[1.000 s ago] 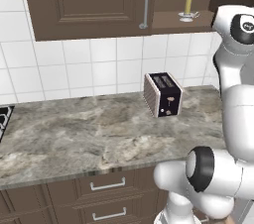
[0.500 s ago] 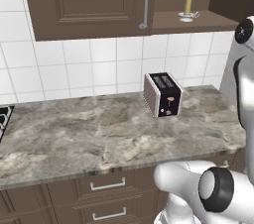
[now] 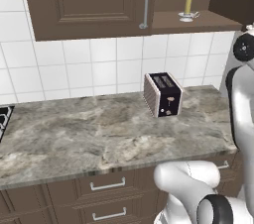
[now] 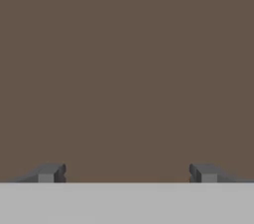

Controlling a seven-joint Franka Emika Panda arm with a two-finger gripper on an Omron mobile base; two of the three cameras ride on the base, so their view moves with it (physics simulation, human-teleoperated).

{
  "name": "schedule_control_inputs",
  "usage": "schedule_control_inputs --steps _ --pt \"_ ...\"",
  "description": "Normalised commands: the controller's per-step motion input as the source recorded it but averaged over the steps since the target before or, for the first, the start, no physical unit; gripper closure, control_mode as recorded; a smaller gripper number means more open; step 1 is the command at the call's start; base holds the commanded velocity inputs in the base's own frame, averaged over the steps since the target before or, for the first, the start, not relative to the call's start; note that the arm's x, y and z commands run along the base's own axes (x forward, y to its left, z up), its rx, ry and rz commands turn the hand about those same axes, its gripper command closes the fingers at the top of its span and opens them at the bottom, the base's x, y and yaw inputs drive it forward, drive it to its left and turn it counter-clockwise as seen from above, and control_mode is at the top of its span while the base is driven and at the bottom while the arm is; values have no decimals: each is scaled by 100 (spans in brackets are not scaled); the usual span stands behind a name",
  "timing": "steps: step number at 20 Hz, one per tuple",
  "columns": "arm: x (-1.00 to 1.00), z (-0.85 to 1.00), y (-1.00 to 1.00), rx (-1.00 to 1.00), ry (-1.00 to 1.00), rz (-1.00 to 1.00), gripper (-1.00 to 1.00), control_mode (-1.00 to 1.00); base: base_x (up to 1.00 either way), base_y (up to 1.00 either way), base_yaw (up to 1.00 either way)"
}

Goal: Get the candle and the liquor from the cabinet and move them to the dining counter.

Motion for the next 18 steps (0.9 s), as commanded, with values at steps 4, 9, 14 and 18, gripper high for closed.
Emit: schedule_control_inputs --steps 4,9,14,18 --pt "36 0 96 -1 -2 16 -100 -100 0 0 0" --pt "51 -6 56 0 -1 56 -100 -100 0 0 0" --pt "9 0 43 0 -12 67 -100 -100 0 0 0" --pt "0 11 61 0 -26 31 -100 -100 0 0 0"
